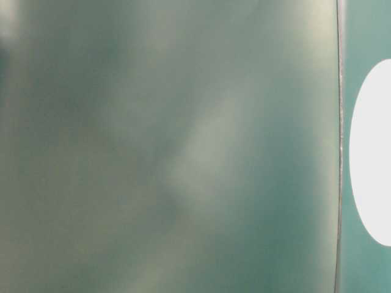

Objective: Scoop the yellow hexagonal prism block from the bowl with a spoon using the right arm.
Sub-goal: 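Close the right gripper on the red spoon's handle end, then lift the red spoon off the rest and carry it over the bowl, then lower the spoon bowl into the white bowl beside the yellow block, then push the spoon under the yellow block and scoop it up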

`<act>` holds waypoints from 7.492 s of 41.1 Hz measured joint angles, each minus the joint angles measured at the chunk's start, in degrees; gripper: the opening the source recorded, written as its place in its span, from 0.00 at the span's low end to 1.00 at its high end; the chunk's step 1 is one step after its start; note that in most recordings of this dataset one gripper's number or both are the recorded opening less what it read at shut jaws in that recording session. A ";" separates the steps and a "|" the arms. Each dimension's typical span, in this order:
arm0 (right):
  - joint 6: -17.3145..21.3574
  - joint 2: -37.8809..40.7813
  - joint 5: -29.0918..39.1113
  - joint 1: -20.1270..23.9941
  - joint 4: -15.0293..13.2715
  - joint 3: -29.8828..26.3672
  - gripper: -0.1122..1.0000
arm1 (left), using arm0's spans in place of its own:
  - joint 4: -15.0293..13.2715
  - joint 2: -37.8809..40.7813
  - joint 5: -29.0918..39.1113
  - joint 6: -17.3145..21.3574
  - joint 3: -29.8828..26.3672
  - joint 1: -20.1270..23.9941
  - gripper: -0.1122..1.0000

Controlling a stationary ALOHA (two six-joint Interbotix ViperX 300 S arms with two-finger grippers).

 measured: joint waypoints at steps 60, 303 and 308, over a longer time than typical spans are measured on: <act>-9.23 -22.15 16.26 -5.98 0.00 -2.29 0.33 | -0.09 -0.09 -0.09 -0.09 0.00 0.09 0.20; -24.52 -5.98 87.71 -35.68 -1.23 -49.04 0.32 | 0.00 0.09 -0.18 0.00 0.00 0.00 0.20; -24.26 -6.86 85.17 -35.24 -0.79 -47.02 0.32 | 0.00 0.09 -0.18 0.00 -0.09 0.09 0.20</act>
